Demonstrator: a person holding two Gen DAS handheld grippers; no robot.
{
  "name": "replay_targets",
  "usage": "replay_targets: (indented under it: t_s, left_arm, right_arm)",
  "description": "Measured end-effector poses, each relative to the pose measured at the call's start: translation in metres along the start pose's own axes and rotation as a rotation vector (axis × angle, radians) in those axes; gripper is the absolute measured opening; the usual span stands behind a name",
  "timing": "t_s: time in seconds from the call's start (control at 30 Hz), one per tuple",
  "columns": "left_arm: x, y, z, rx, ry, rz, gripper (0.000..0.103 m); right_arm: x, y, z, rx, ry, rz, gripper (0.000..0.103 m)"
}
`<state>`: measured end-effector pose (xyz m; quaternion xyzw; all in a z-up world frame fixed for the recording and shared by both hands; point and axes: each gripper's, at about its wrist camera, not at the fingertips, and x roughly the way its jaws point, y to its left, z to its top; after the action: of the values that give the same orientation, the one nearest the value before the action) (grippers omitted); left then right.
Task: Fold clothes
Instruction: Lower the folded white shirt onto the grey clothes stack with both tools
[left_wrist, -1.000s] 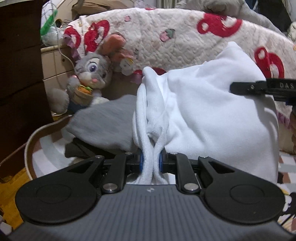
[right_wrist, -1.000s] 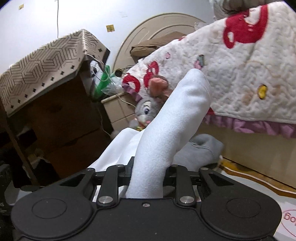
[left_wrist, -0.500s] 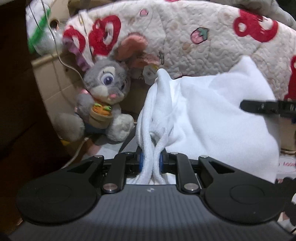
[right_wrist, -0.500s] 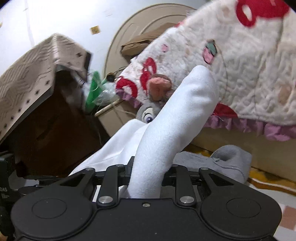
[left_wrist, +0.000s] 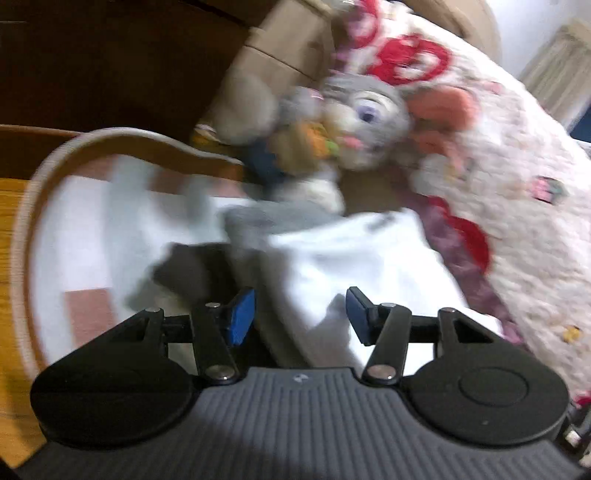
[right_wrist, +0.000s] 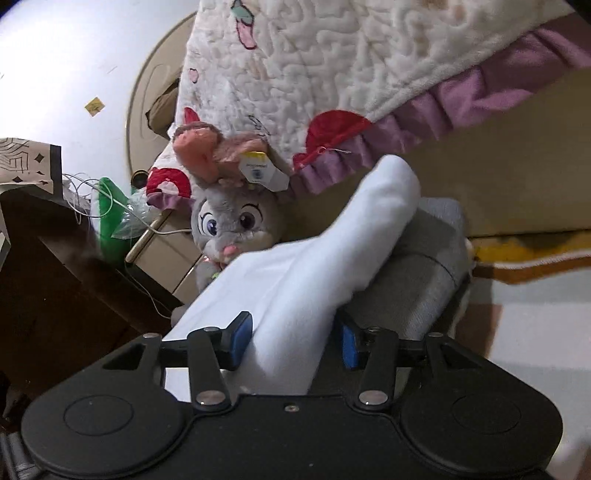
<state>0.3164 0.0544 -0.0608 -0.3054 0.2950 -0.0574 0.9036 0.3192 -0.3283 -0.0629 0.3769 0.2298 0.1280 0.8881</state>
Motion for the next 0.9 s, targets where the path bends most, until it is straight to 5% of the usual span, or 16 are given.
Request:
replay_targets:
  t_s: [0.13, 0.33, 0.37, 0.4, 0.43, 0.47, 0.5, 0.57, 0.63, 0.7, 0.73, 0.8, 0.87, 0.9]
  left_arm:
    - [0.009, -0.003, -0.004, 0.054, -0.022, -0.046, 0.055]
    - [0.027, 0.012, -0.008, 0.013, -0.056, -0.067, 0.070]
    - [0.027, 0.014, -0.007, -0.002, -0.071, -0.084, 0.063]
    - [0.022, 0.013, -0.007, 0.016, -0.096, -0.105, 0.037]
    - [0.018, 0.010, -0.006, 0.045, -0.118, -0.104, 0.025]
    - [0.014, 0.007, -0.006, 0.074, -0.140, -0.103, 0.017]
    - [0.010, 0.004, -0.005, 0.101, -0.163, -0.102, 0.015]
    - [0.003, 0.003, -0.001, 0.101, -0.212, -0.106, 0.015]
    - [0.004, 0.009, 0.003, 0.064, -0.214, -0.102, 0.015]
    - [0.011, 0.014, 0.002, 0.061, -0.187, -0.091, 0.015]
    - [0.014, 0.015, 0.001, 0.064, -0.175, -0.082, 0.015]
    - [0.019, 0.015, 0.000, 0.079, -0.173, -0.070, 0.015]
    - [0.019, 0.015, 0.001, 0.076, -0.176, -0.075, 0.015]
    - [0.019, 0.015, 0.001, 0.072, -0.175, -0.073, 0.015]
  right_arm:
    - [-0.036, -0.008, -0.026, 0.180, -0.007, 0.172, 0.061]
    - [-0.031, 0.013, -0.063, 0.087, 0.062, 0.212, 0.064]
    - [-0.025, 0.021, -0.066, 0.013, 0.081, 0.206, 0.067]
    - [-0.020, 0.031, -0.069, -0.089, 0.088, 0.187, 0.067]
    - [-0.018, 0.043, -0.071, -0.182, 0.083, 0.158, 0.063]
    - [-0.019, 0.053, -0.070, -0.223, 0.081, 0.185, 0.035]
    - [-0.020, 0.058, -0.066, -0.202, 0.093, 0.260, 0.024]
    - [-0.019, 0.050, -0.058, 0.027, 0.115, 0.430, 0.021]
    - [-0.004, 0.036, -0.059, 0.179, 0.207, 0.444, 0.020]
    - [-0.005, 0.044, -0.065, 0.017, 0.256, 0.221, 0.025]
    - [-0.013, 0.051, -0.069, -0.102, 0.244, 0.185, 0.029]
    - [-0.032, 0.050, -0.066, -0.114, 0.188, 0.222, 0.038]
    - [-0.049, 0.040, -0.054, -0.079, 0.098, 0.274, 0.065]
    - [-0.055, 0.033, -0.047, -0.066, 0.051, 0.301, 0.071]
